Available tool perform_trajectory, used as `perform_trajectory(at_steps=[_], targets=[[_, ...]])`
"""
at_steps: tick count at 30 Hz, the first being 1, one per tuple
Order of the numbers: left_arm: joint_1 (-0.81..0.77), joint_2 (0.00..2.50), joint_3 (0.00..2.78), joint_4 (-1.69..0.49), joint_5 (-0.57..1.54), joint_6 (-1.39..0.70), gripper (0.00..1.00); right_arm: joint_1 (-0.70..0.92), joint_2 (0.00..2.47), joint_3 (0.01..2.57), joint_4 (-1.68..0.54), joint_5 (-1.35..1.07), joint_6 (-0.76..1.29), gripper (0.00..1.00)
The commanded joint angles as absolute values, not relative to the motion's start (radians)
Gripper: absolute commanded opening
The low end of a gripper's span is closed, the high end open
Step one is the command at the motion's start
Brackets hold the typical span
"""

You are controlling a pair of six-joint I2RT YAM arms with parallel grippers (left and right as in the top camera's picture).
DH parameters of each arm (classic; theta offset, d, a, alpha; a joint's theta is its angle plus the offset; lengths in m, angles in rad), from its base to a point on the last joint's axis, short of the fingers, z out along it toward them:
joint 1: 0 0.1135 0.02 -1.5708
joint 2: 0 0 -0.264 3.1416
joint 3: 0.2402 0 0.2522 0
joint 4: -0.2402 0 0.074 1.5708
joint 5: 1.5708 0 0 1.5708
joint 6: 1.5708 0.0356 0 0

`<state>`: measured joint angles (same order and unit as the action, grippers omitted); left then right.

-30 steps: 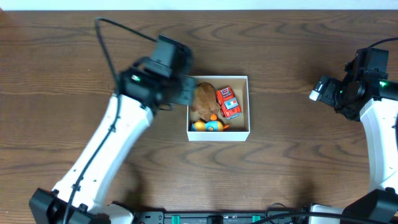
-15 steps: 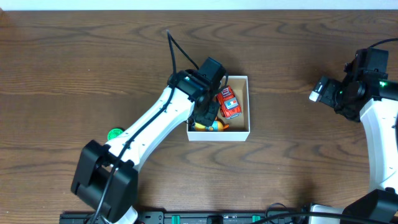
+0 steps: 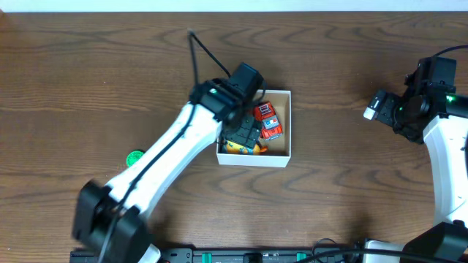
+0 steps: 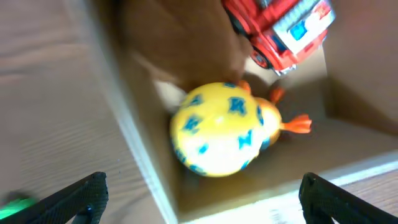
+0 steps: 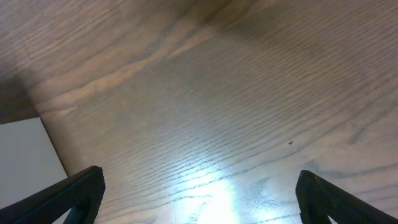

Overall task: Pack container
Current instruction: 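Carry the yellow ball into the box and release it, then move the left gripper to the green spiky ball and grasp it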

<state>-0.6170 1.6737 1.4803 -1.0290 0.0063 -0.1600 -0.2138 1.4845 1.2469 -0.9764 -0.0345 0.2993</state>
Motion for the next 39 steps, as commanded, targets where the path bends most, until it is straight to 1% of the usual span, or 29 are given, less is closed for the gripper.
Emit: perform_trajectory(at_steps=[1,5,8,12,16,20,23,28,33,39], targets=[[-0.577,1.542,1.519,-1.071,-0.128,-0.228,0.98,-0.215,1.493,1.24,-0.979,-0.042,0.279,0.99],[-0.469,1.438,1.518,-1.151,-0.17,-0.337,0.98,-0.215,1.493,1.24,-0.979,-0.042,0.279,0.99],[-0.337,1.378,1.505,-1.19,-0.17,-0.423,0.98,-0.215,1.493,1.24,-0.978,-0.042,0.279,0.99],[-0.151,1.361,1.478,-1.235,-0.157,-0.524,0.98,-0.215,1.493,1.24,-0.978,-0.042,0.279,0.99],[0.001,1.369,1.388,-1.203,-0.068,-0.525,0.98,-0.215,1.493,1.24,-0.978,-0.042,0.279,0.99],[0.124,1.379,1.226,-1.098,0.049,-0.488,0.98,-0.215,1.493,1.24,-0.978,-0.042,0.279,0.99],[0.171,1.39,1.098,-1.002,0.088,-0.465,0.98,-0.215,1.493,1.24,-0.977,-0.043,0.279,0.99],[0.187,1.433,0.957,-0.876,0.098,-0.438,0.98,-0.215,1.493,1.24,-0.978,-0.043,0.279,0.99],[0.187,1.517,0.919,-0.793,0.097,-0.438,0.98,-0.215,1.493,1.24,-0.98,-0.042,0.279,0.99],[0.187,1.618,0.919,-0.747,0.097,-0.438,0.98,-0.215,1.493,1.24,-0.98,-0.042,0.279,0.99]])
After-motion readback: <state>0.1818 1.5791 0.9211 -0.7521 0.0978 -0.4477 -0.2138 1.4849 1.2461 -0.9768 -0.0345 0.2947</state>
